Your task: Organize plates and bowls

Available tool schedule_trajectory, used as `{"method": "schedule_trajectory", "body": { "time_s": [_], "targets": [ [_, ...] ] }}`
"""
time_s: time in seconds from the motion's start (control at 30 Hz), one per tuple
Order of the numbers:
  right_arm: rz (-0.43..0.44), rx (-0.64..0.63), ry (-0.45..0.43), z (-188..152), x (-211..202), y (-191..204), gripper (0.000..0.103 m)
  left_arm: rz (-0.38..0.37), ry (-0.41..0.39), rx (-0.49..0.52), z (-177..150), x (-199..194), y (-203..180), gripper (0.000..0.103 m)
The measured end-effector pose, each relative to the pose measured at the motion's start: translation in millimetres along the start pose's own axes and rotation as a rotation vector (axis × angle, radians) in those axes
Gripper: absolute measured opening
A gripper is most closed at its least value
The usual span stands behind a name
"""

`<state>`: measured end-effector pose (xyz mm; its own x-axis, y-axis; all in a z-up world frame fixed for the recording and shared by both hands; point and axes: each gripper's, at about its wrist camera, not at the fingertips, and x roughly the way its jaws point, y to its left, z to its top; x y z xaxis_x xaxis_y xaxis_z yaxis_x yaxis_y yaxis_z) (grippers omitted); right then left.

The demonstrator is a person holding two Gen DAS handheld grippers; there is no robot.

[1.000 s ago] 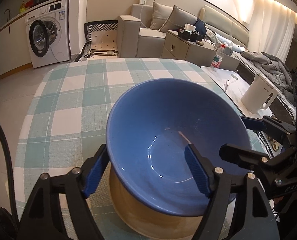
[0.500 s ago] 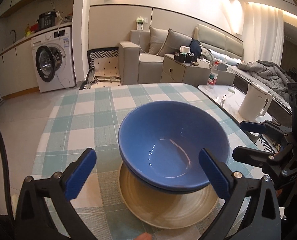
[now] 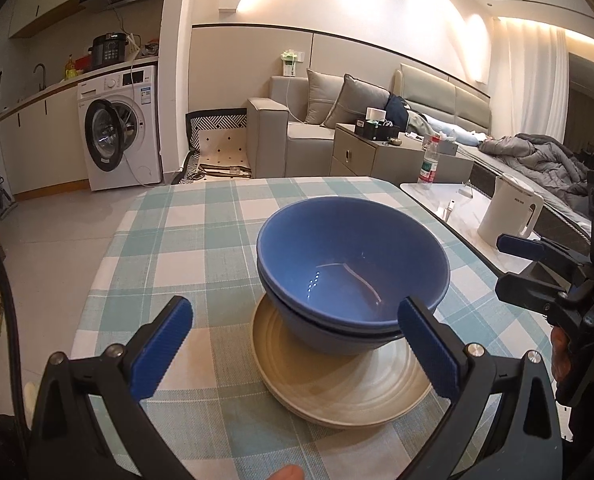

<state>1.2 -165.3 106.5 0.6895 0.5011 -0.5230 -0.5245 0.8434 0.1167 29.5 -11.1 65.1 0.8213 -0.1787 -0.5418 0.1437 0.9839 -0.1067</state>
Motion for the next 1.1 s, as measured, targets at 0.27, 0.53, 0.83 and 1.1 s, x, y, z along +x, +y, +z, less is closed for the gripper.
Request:
{"method": "schedule_trajectory", "body": {
  "time_s": [0.27,0.53,0.83,1.1],
  "targets": [
    [0.024,-0.020,-0.044,-18,-8,-1,0.102,-0.006,-0.078,0.021,-12,-13,2,0.103],
    [0.013,-0.056,-0.079,-31,-11,2,0.102,-0.002,-0.145,0.020,-26,-20,11,0.103],
    [0.023,-0.084,-0.095,-48,-9,-1,0.102,0.025,-0.150,0.005,-43,-10,19,0.103],
    [0.030,-0.046,-0.121,-51,-5,-11,0.102,0.006,-0.160,0.001,-57,-5,22,0.103]
  ]
}}
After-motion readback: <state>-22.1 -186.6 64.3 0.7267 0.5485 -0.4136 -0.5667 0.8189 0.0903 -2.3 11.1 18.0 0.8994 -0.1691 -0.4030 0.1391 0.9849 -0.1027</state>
